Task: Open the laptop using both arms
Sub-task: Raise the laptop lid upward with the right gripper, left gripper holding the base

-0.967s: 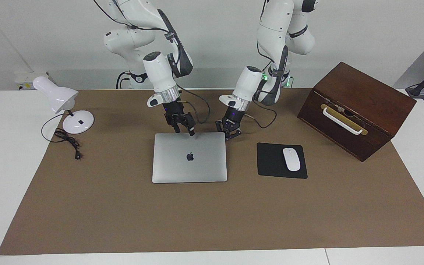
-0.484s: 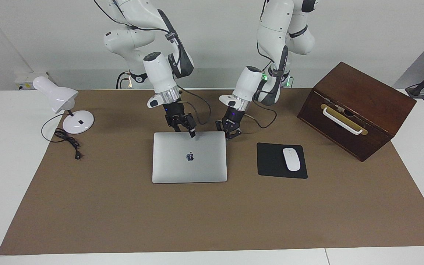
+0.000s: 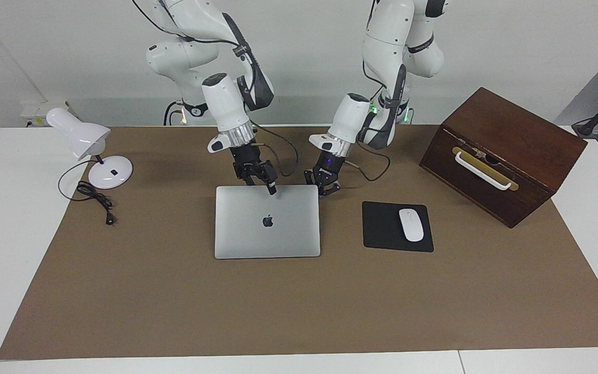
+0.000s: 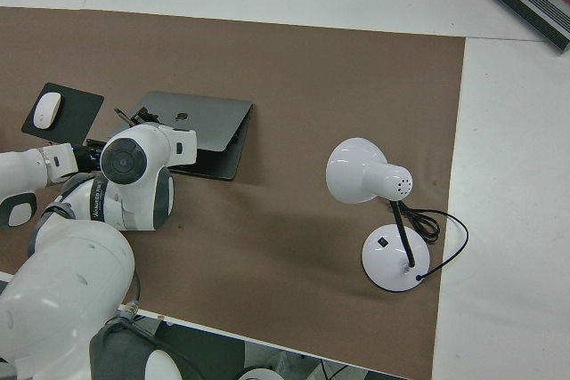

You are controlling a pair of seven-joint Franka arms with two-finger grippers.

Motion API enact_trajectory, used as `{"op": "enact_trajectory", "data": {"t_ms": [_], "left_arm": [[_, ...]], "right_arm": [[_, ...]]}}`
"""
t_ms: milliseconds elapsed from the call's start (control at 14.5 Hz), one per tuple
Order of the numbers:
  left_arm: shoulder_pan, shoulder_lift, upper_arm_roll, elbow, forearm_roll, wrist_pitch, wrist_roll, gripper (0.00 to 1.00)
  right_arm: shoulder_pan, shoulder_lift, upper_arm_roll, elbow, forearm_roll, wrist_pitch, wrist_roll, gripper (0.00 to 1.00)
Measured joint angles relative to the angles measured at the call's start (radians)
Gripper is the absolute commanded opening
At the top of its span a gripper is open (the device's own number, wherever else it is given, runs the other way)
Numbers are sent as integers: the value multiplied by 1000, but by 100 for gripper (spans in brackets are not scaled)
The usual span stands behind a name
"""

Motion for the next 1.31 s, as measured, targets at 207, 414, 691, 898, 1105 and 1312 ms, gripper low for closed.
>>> {"op": "enact_trajectory", "data": {"t_ms": [207, 414, 691, 898, 1105, 1312], "left_arm": [[0, 0, 0, 0, 0, 0, 0, 0], [0, 0, 0, 0, 0, 1, 0, 0], [0, 1, 0, 0, 0, 1, 1, 0], [0, 1, 0, 0, 0, 1, 1, 0], [0, 1, 0, 0, 0, 1, 1, 0], [0, 1, 0, 0, 0, 2, 1, 0]], "right_arm": [[-27, 24, 0, 66, 0, -25, -3, 100], [-34, 45, 0, 139, 0, -57, -3, 100], [-44, 69, 0, 195, 0, -65, -4, 100], [-48, 92, 0, 241, 0, -75, -4, 100], [-60, 117, 0, 288, 0, -91, -17, 100], [-77, 135, 0, 323, 0, -97, -59, 100]]}}
